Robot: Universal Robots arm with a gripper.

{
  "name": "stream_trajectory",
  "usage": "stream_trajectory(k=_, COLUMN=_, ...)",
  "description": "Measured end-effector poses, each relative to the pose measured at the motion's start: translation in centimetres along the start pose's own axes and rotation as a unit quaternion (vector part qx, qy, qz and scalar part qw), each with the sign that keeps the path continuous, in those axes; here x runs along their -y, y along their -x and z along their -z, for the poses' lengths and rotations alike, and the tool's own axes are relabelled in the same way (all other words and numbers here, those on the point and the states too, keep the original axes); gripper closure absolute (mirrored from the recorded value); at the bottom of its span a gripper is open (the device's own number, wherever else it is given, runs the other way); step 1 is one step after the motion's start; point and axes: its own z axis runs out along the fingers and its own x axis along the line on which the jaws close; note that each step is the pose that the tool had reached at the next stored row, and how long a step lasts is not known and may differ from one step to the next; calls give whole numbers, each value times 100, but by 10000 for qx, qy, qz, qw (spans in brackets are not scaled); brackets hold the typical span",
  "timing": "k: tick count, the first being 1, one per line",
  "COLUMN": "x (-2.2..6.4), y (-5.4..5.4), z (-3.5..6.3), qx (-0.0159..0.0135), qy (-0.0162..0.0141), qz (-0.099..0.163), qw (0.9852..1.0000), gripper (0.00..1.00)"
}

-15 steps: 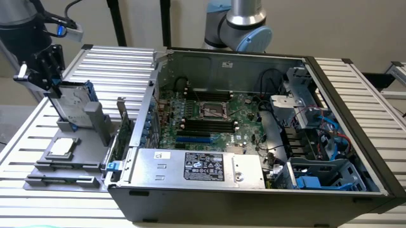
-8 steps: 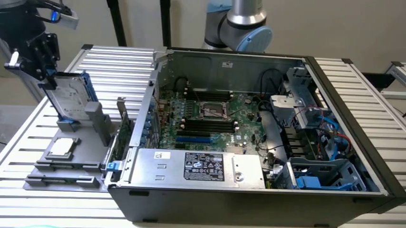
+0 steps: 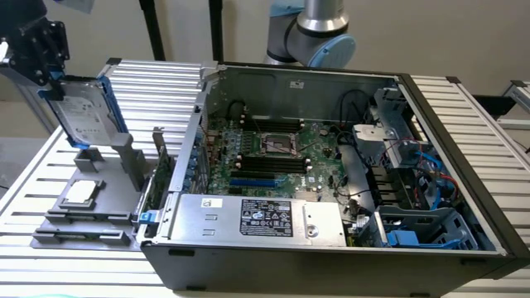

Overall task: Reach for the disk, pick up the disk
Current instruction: 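Pick up the disk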

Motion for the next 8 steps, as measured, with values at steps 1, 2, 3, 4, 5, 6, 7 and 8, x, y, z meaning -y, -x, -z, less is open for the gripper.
stream_trajectory(k=1, x=4, y=-1, z=45, qx=1, qy=1, qz=0, qw=10000, gripper=67)
stream_trajectory(k=2, x=11, y=-1, z=94, qx=4, qy=0, qz=0, qw=10000, gripper=67)
stream_trajectory(k=3, x=19, y=-2, z=140, qx=6, qy=1, qz=1, qw=10000, gripper=67)
stream_trajectory(k=4, x=30, y=-3, z=185, qx=9, qy=2, qz=2, qw=10000, gripper=67)
stream_trajectory(k=5, x=44, y=-4, z=229, qx=14, qy=1, qz=4, qw=10000, gripper=67)
stream_trajectory(k=6, x=64, y=-5, z=272, qx=20, qy=1, qz=7, qw=10000, gripper=67)
stream_trajectory(k=7, x=87, y=-6, z=313, qx=28, qy=2, qz=11, qw=10000, gripper=67)
stream_trajectory(k=8, x=114, y=-7, z=350, qx=39, qy=1, qz=16, qw=10000, gripper=67)
